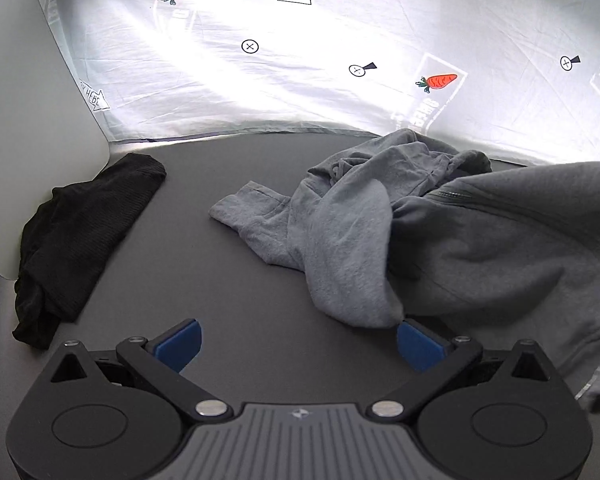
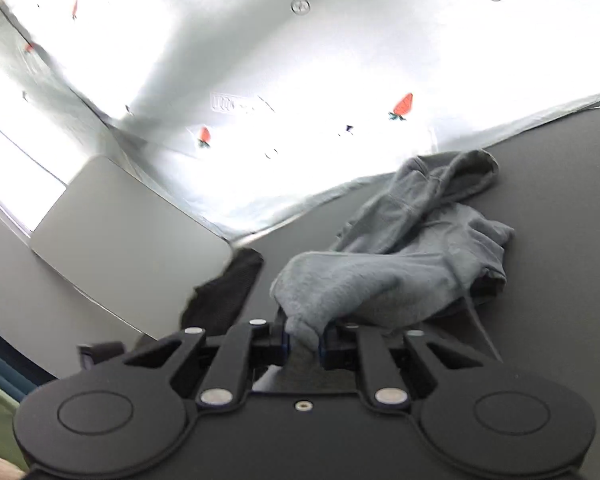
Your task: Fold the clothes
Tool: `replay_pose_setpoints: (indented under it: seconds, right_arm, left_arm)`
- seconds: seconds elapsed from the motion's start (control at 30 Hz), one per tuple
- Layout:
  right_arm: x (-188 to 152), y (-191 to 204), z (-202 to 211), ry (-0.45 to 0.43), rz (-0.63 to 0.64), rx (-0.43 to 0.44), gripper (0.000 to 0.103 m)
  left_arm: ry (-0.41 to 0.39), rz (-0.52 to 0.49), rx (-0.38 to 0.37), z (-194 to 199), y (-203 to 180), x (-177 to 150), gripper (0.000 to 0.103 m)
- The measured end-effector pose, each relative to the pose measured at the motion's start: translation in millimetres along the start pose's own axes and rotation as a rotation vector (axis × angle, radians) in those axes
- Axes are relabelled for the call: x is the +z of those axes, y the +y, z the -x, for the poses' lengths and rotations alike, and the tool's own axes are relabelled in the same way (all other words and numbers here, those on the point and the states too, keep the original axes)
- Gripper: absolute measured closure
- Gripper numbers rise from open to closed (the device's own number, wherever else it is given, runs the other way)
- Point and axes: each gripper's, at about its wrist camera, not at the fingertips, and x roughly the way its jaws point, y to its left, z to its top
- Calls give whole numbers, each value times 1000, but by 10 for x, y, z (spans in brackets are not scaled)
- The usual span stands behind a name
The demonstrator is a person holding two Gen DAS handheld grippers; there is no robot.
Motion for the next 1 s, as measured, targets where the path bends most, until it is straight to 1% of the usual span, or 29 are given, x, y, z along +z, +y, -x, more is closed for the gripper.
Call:
replay_pose_setpoints:
  seconds: [0.07, 0.13, 0.2, 0.27, 0.4, 0.43, 0.47, 0.53, 0.57, 0.6, 0.67, 0.73, 0.77, 0.87, 0.9, 0.93, 1.0]
  right_arm:
    - [-136, -161, 102, 32, -5, -76, 90]
    - [-272, -322, 204, 65, -10, -153, 90]
    - [-408, -482, 307, 97, -14, -229, 83]
    - [-543, -643, 409, 129, -19, -306, 66]
    - [-815, -965, 613, 194, -29, -459, 65]
    - [-883, -1045, 664, 210, -31, -497, 62]
    - [-951, -1125, 715, 226, -34, -535, 48]
    - [-1087, -1286, 818, 258, -39, -612, 36]
    - [-1140, -1336, 852, 266, -26, -638, 36]
    - [-1173, -1346, 864, 263, 5, -647, 36]
    - [-1233, -1364, 864, 261, 75, -665, 32]
    - [-1263, -1370, 778, 275, 169, -684, 32]
    - [-1275, -1388, 737, 286, 201, -681, 32]
    - [-1299, -1502, 633, 330, 234, -629, 32]
    - [-1306, -1541, 614, 341, 231, -620, 33]
    - [-1307, -1574, 596, 352, 230, -613, 37]
    - [-1312, -1627, 568, 361, 229, -603, 38]
  left_arm:
    - [-29, -5, -4, 151, -46, -58, 0]
    - [-33, -5, 1, 222, -116, -150, 0]
    - [-6, 2, 12, 216, -210, -302, 0]
    - [56, 8, -1, 173, -304, -470, 0]
    - [184, 21, -28, 81, -491, -807, 0]
    - [215, 24, -35, 58, -538, -892, 0]
    - [247, 27, -42, 35, -584, -976, 0]
    - [309, 69, -94, -18, -661, -1111, 0]
    - [338, 89, -117, -48, -708, -1187, 0]
    - [365, 108, -138, -79, -754, -1262, 0]
    - [416, 127, -154, -134, -872, -1375, 0]
    - [470, 148, -173, -191, -1010, -1498, 1]
    - [494, 166, -191, -211, -1073, -1561, 2]
    - [547, 222, -226, -264, -1169, -1680, 12]
    - [550, 229, -220, -263, -1201, -1703, 12]
    - [543, 224, -207, -252, -1236, -1709, 12]
    - [534, 224, -197, -218, -1284, -1725, 14]
